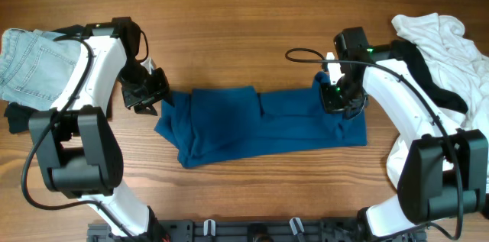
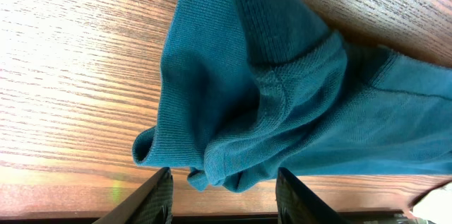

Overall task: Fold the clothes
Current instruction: 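Grasp the strip's right end with the right gripper and fold it leftward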

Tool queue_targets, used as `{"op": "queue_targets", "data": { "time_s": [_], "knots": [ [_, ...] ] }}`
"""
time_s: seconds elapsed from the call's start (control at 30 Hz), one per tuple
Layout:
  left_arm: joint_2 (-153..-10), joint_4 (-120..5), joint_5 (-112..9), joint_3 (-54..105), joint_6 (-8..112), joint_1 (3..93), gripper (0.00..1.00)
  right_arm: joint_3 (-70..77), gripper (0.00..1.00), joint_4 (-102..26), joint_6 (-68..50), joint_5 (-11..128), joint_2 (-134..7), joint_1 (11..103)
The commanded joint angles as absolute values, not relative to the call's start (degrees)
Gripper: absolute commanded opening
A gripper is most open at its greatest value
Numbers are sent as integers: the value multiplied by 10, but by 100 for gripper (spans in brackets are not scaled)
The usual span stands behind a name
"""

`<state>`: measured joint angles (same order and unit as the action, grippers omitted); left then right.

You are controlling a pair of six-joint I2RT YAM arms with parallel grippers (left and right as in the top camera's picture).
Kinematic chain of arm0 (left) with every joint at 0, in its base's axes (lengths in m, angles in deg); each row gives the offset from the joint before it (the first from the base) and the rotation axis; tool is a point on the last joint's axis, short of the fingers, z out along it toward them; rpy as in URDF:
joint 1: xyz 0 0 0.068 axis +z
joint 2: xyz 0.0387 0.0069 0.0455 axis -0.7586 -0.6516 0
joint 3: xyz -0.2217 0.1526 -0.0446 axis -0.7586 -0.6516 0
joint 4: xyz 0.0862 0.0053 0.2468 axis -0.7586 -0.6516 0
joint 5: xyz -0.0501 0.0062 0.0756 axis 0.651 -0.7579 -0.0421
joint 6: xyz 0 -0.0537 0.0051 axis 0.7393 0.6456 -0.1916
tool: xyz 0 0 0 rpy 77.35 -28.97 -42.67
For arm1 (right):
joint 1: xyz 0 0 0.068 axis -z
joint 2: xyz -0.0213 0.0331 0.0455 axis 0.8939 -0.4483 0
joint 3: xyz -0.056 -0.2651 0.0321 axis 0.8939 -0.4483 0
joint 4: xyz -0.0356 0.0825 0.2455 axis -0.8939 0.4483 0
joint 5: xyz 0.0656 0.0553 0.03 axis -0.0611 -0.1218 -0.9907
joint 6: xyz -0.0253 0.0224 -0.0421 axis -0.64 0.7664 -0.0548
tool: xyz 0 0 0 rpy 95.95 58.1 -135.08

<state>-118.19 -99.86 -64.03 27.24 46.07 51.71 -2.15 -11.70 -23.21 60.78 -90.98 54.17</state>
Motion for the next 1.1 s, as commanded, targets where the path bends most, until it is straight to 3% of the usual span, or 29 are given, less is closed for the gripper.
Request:
{"op": "queue_targets", "data": {
  "time_s": [0.0,0.03,0.07,0.2,0.3,0.5,0.7,0.87,0.93,1.0,1.07],
  "knots": [
    [-1171,-997,-635,272,459,518,47,-25,33,-125,-256,518,-910,538],
    [-1171,-997,-635,272,459,518,47,-25,49,-126,-292,485,-910,538],
    [-1171,-997,-635,272,459,518,47,-25,54,-129,-291,487,-910,538],
    [-1171,-995,-636,272,459,518,50,-25,56,-135,-257,554,-910,538],
    [-1171,-990,-636,272,459,518,52,-25,57,-106,-78,774,-910,538],
    [-1171,-987,-636,272,459,518,53,-25,55,-114,39,817,-910,554],
    [-1171,-982,-636,272,459,518,54,-85,52,-151,-33,773,-910,561],
    [-1171,-982,-636,272,459,518,54,-131,52,-212,-339,370,-910,541],
    [-1171,-982,-636,272,459,518,54,-131,53,-222,-380,299,-910,508],
    [-1171,-983,-636,272,459,518,54,-131,54,-222,-385,301,-910,491],
    [-1171,-982,-636,272,459,518,55,-130,53,-232,-298,417,-910,490]
  ]
}}
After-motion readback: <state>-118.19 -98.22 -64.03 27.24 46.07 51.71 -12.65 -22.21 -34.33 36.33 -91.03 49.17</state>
